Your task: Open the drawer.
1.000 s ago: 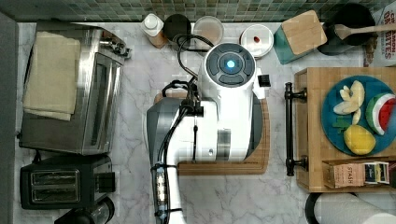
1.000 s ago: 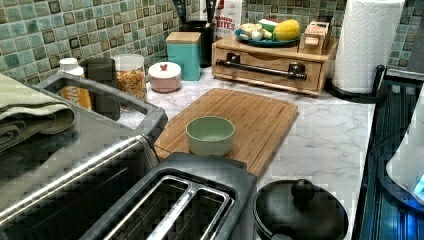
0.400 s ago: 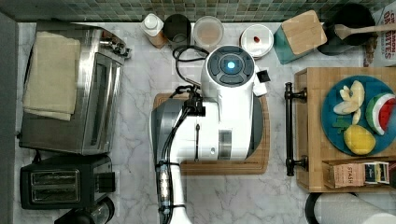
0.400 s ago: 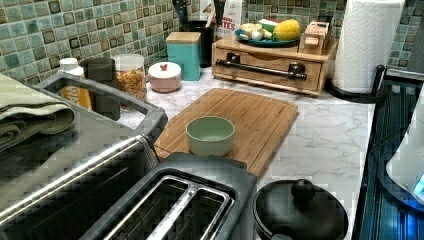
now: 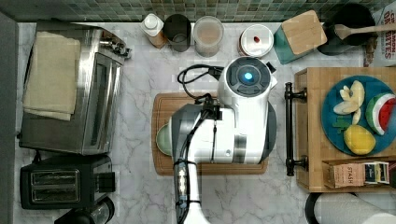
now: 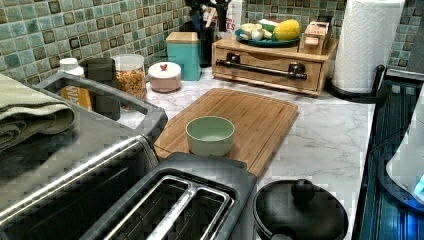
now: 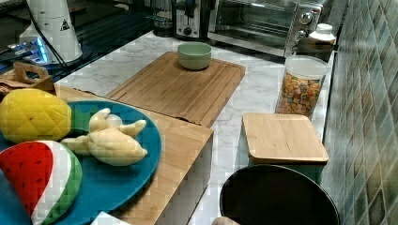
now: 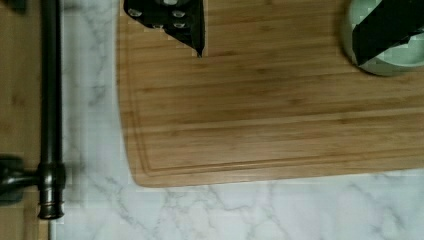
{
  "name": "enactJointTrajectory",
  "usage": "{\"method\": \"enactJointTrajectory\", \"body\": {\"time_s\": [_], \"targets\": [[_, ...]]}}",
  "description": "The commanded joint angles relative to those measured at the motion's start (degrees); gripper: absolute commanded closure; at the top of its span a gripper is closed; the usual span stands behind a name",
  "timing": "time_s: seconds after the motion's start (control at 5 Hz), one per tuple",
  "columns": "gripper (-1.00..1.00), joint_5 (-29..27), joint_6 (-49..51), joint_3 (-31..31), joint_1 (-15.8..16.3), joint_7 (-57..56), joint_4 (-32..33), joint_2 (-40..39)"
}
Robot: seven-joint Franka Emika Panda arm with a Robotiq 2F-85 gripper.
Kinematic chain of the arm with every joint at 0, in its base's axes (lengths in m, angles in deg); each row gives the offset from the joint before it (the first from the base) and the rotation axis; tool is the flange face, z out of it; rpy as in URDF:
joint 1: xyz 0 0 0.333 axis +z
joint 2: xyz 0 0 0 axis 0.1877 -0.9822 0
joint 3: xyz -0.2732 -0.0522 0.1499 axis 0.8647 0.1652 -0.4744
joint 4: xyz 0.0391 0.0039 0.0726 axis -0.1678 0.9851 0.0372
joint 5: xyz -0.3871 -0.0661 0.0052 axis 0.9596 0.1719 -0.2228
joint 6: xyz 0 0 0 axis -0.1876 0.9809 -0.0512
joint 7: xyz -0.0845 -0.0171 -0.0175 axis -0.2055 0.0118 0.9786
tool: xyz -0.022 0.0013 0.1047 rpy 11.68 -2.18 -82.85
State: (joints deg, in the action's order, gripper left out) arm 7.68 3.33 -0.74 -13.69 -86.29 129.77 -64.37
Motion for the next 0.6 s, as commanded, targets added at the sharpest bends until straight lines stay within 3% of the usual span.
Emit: {"method": "enactJointTrajectory", "body": {"time_s": [0.2, 0.6], "targets": [[-1.0, 7.87, -10.17, 6.23, -5.48, -9.21, 7.06, 2.24], [-1.0, 8.2, -18.85, 6.27, -6.25, -13.19, 10.62, -0.07]]}}
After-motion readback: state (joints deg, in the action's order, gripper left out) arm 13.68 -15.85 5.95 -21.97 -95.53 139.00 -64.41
